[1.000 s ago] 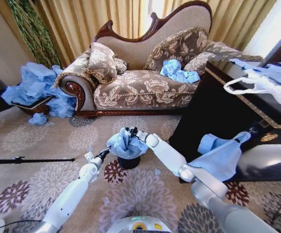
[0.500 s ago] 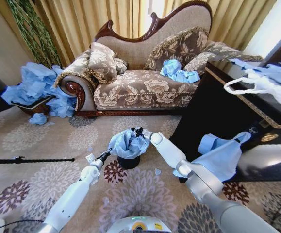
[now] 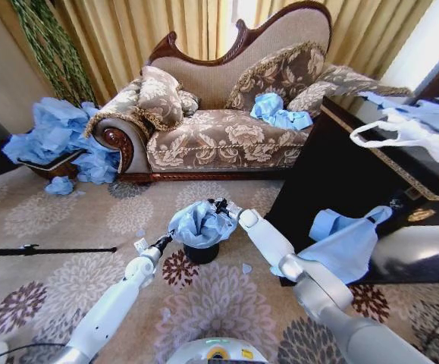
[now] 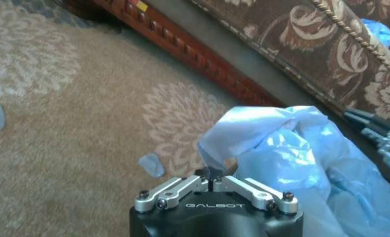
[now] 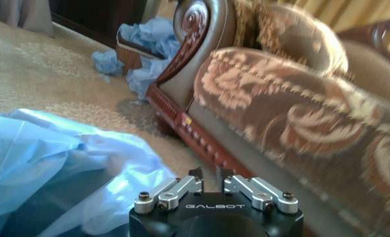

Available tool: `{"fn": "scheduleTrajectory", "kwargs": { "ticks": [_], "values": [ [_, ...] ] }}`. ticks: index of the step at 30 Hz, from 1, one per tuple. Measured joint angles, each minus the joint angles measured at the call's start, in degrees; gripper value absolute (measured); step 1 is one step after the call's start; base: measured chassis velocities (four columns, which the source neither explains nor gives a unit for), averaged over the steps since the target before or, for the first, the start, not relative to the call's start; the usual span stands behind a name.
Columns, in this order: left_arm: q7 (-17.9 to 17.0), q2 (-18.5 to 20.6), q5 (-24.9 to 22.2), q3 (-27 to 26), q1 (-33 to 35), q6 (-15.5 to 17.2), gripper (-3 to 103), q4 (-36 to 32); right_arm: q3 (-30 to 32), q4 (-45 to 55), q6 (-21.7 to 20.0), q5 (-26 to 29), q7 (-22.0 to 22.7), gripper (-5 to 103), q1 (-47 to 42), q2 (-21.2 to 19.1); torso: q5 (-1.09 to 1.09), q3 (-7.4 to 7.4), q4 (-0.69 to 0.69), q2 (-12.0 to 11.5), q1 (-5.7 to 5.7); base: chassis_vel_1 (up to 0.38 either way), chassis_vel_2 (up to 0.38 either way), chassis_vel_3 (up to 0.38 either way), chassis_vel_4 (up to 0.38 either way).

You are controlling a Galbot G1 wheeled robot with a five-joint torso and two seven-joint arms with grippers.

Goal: Place a garbage bag over the trash bin.

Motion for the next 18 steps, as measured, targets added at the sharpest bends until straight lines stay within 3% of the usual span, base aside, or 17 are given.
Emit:
{"fn": "scheduleTrajectory", "kwargs": {
  "ticks": [6, 7, 8, 13, 15, 16, 17, 18],
  "values": [
    [-0.08, 1.05, -0.85, 0.63, -0.5, 0.26, 0, -0.13, -2.35, 12.53, -4.07, 1.3, 0.97, 31, -4.2, -6.48, 0.0, 0.0, -0.02, 0.0, 0.0, 0.0, 0.0, 0.0, 0.0],
    [-0.08, 1.16, -0.93, 0.68, -0.59, 0.3, 0, -0.12, -2.82, 14.0, -4.45, 1.55, 0.81, 42, -5.05, -7.24, 0.0, 0.0, -0.02, 0.0, 0.0, 0.0, 0.0, 0.0, 0.0],
    [-0.08, 1.16, -0.93, 0.68, -0.59, 0.3, 0, -0.12, -2.82, 14.0, -4.45, 1.55, 0.81, 42, -5.05, -7.24, 0.0, 0.0, -0.02, 0.0, 0.0, 0.0, 0.0, 0.0, 0.0],
    [-0.08, 1.81, -1.36, 0.86, -0.86, 0.48, 0, -0.24, -3.46, 13.61, -4.43, 1.01, -0.07, 63, -6.66, -7.65, 0.0, 0.0, 0.0, 0.0, 0.0, 0.0, 0.0, 0.0, 0.0],
    [-0.08, 1.86, -1.4, 0.86, -0.87, 0.5, 0, -0.3, -3.44, 12.9, -4.42, 0.69, -0.12, 63, -6.58, -7.43, 0.0, 0.0, 0.0, 0.0, 0.0, 0.0, 0.0, 0.0, 0.0],
    [-0.09, 2.03, -1.49, 0.88, -0.87, 0.55, 0, -0.42, -3.43, 11.77, -4.43, 0.37, -0.32, 75, -6.18, -7.11, 0.0, 0.01, 0.0, 0.0, 0.0, 0.0, 0.0, 0.0, 0.0],
    [-0.08, 2.16, -1.54, 0.88, -0.85, 0.56, 0, -0.54, -3.42, 11.27, -4.55, 0.32, -0.34, 75, -5.78, -7.02, -0.01, 0.0, 0.0, 0.0, 0.0, 0.0, 0.0, 0.0, 0.0],
    [-0.09, 2.31, -1.59, 0.9, -0.82, 0.58, 0, -0.69, -3.5, 10.66, -4.72, 0.31, -0.42, 85, -5.19, -6.92, -0.01, 0.0, 0.0, 0.0, 0.0, 0.0, 0.0, 0.0, 0.0]
  ]
}}
